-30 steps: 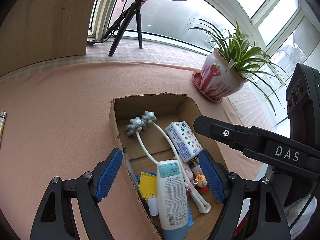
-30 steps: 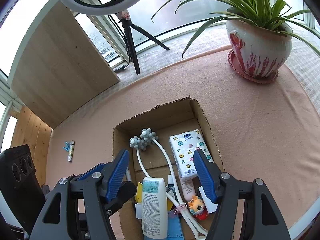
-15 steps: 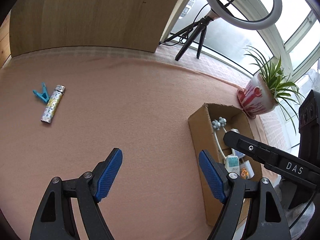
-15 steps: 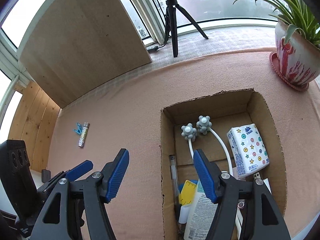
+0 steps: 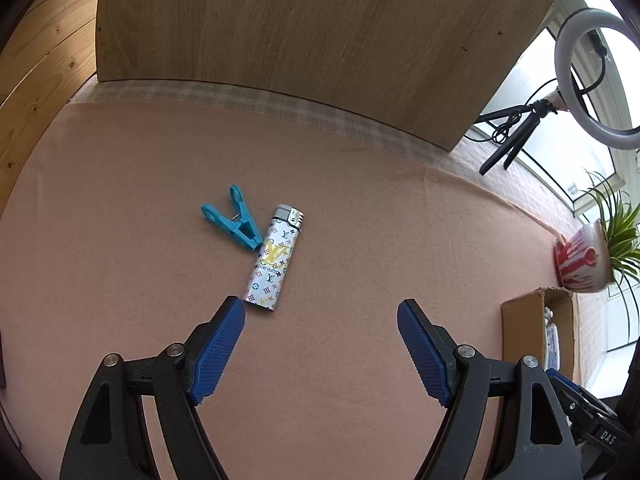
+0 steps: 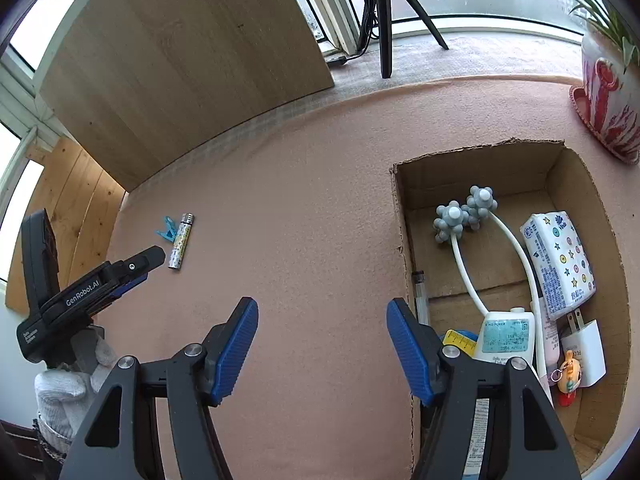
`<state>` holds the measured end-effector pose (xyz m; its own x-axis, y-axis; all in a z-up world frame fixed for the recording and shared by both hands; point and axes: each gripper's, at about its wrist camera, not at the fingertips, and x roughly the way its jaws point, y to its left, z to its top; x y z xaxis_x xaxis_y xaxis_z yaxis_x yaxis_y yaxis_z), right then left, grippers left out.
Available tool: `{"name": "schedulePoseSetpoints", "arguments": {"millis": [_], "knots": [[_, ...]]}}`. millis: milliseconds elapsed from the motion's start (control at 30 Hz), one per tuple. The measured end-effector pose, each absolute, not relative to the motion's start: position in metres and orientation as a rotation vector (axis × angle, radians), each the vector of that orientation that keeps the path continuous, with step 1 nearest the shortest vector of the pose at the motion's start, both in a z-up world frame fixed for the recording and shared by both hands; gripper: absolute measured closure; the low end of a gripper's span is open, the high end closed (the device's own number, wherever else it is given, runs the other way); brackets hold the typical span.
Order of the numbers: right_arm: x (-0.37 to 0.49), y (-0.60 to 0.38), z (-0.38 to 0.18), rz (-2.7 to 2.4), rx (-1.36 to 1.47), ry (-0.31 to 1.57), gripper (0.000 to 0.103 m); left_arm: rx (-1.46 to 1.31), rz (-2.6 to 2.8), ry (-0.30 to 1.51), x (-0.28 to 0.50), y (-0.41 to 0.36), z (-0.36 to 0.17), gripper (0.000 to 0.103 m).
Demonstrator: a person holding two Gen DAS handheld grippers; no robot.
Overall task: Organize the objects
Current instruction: 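Move the left tool to the blue clothespin and grasp it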
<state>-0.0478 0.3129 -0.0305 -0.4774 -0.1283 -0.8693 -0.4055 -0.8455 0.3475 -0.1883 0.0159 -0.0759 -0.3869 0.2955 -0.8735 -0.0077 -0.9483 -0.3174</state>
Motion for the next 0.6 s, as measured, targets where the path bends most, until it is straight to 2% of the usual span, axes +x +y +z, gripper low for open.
{"name": "schedulePoseSetpoints", "arguments": {"millis": [400, 600], "knots": [[-0.033, 0.332, -0.032, 2.339, -1.445, 0.861, 0.04, -1.735, 2.452, -0.376, -0.249, -0.007, -0.11, 0.021], [-0.021, 0.353, -0.035, 2.276, -1.408, 0.897, 0.04, -1.778, 2.448, -0.266, -0.268, 0.0, -0.121, 0.021]]}}
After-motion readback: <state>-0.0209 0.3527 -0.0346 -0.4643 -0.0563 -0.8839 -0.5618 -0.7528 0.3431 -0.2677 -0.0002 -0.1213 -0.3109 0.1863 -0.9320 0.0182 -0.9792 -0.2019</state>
